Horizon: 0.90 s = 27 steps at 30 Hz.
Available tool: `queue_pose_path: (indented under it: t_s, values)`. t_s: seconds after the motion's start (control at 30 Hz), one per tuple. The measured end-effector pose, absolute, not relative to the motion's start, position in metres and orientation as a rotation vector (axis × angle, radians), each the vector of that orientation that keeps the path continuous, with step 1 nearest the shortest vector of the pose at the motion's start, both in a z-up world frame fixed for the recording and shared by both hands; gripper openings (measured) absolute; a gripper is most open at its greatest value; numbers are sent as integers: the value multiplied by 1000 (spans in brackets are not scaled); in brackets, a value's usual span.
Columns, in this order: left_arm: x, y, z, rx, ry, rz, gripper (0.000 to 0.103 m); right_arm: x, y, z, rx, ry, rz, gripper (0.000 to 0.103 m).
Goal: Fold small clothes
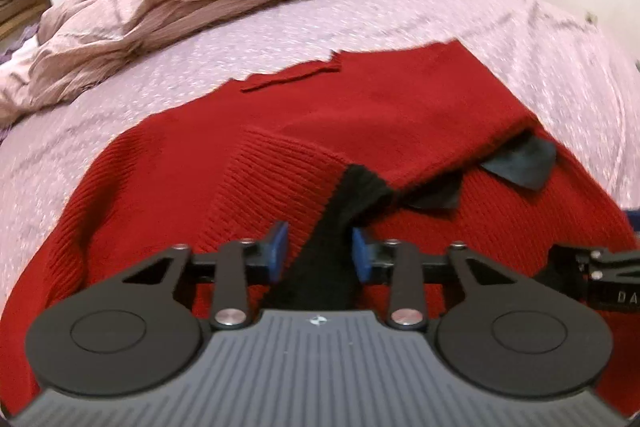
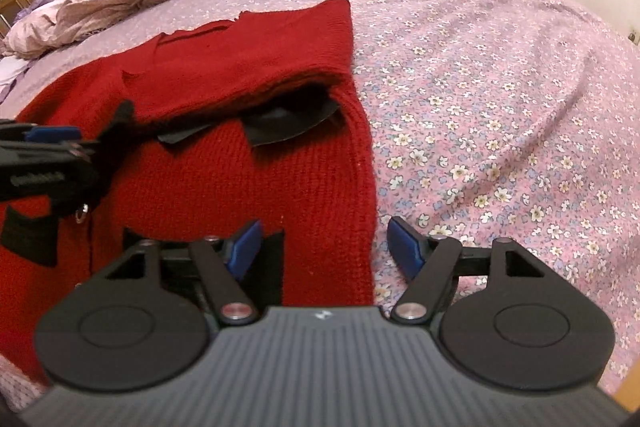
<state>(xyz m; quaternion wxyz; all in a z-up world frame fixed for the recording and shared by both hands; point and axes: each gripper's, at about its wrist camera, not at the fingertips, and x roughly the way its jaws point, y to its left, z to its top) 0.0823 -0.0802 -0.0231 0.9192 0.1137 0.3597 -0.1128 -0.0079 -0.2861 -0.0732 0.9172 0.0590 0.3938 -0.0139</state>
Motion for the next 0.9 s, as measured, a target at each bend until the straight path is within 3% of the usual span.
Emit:
queue_pose_path:
  t_s: [0.5,0.7,0.77,0.9]
  values:
    - [113,14,-15,134,735,-25,38,-4,-285,-65,126,827,-45,72]
    - [128,42,-24,50,779,-30,54,8,-285,-42,117,763,-27,72]
    - [133,49,-29,26,799,-12,64,19,-288,-34,132,750,-19,72]
    - [138,62,-37,-13,811,-3,67,43,-295,-25,163,721,-32,72]
